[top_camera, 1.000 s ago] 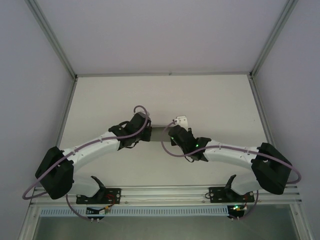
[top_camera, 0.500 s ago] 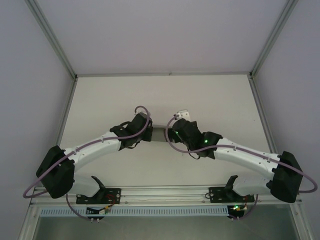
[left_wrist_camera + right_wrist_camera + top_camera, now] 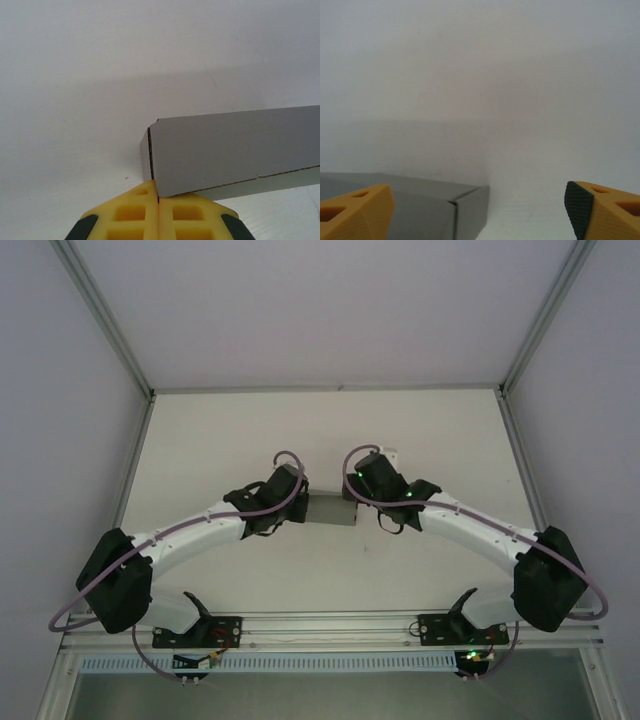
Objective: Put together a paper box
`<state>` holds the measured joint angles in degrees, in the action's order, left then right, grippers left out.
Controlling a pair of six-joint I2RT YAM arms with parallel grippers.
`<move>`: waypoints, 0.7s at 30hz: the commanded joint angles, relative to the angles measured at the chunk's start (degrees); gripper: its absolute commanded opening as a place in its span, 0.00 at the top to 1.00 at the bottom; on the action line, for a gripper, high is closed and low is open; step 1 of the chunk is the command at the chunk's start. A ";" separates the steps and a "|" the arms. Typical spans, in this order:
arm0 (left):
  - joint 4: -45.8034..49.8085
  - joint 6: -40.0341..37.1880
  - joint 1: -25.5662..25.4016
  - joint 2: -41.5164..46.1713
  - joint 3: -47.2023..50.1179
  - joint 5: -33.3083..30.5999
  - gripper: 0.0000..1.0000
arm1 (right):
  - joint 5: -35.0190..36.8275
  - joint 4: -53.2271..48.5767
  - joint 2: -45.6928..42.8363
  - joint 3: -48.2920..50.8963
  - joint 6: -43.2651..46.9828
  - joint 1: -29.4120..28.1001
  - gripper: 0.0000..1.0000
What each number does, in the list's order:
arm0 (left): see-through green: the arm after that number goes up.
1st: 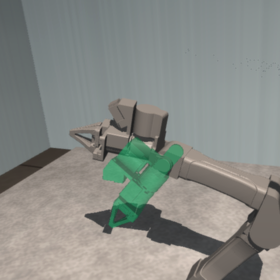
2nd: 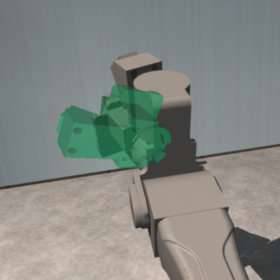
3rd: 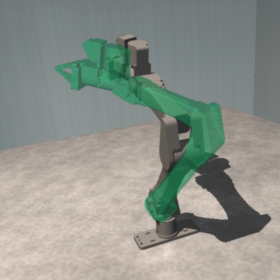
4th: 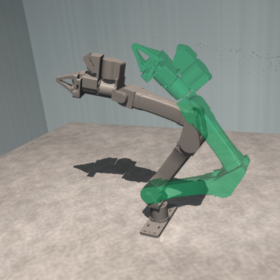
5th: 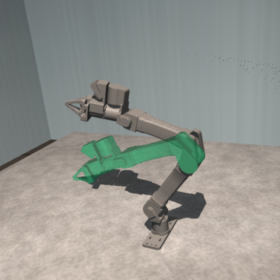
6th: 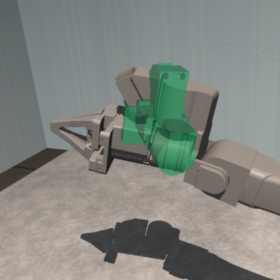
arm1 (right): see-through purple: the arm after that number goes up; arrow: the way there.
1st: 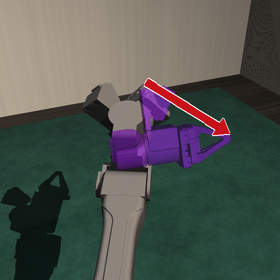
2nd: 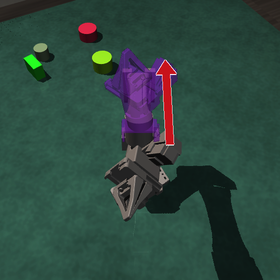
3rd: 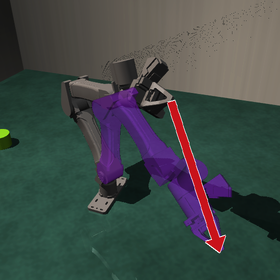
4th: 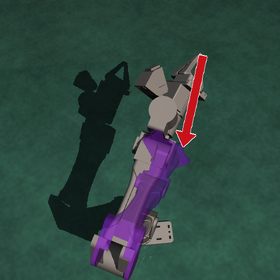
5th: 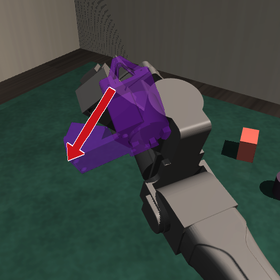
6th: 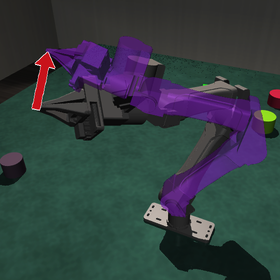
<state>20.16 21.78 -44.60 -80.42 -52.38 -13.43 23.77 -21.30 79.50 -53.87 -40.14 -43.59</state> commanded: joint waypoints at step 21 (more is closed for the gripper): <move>22.46 -3.41 0.42 6.69 -8.16 11.58 0.00 | -9.84 13.81 4.82 20.72 -10.87 -0.82 0.45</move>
<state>40.07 16.29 -44.75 -75.20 -57.76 -5.06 17.02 3.84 79.81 -39.55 -53.17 -43.22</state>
